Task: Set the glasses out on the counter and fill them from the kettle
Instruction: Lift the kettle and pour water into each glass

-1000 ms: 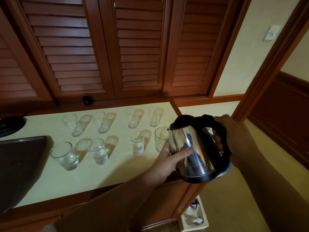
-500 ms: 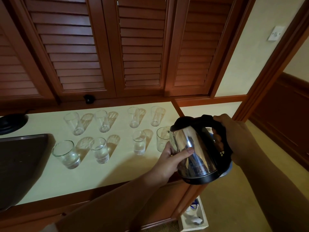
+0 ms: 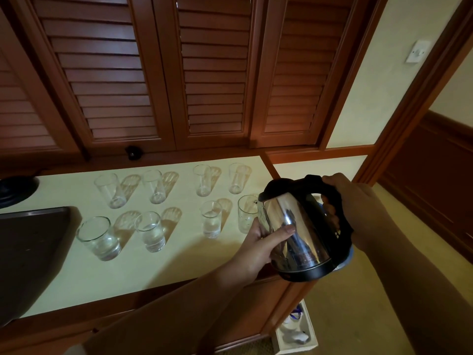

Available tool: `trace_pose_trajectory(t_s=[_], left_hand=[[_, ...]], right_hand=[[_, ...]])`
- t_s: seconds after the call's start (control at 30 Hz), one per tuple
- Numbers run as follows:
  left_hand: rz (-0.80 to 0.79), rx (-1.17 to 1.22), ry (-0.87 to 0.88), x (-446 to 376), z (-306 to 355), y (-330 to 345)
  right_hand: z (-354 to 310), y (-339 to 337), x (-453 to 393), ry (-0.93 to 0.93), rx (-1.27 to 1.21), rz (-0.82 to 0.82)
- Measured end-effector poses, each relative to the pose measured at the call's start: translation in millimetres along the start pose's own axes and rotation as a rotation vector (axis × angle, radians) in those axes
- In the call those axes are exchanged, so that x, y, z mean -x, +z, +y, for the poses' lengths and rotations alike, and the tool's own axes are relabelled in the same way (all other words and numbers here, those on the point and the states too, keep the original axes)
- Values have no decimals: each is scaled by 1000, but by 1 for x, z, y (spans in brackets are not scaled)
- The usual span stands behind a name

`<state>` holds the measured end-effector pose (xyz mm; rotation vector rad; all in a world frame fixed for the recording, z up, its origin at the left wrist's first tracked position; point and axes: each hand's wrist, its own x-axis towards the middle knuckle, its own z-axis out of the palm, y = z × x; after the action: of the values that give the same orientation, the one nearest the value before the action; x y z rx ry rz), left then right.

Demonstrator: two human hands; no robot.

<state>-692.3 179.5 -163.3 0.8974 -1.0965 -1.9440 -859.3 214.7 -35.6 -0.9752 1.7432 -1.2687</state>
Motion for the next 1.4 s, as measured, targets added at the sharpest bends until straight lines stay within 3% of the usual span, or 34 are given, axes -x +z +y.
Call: trace_pose_trajectory(t_s=[1.4], left_hand=[[-30, -24, -18, -6, -5, 5]], right_hand=[[-2, -5, -1, -19, 59, -2]])
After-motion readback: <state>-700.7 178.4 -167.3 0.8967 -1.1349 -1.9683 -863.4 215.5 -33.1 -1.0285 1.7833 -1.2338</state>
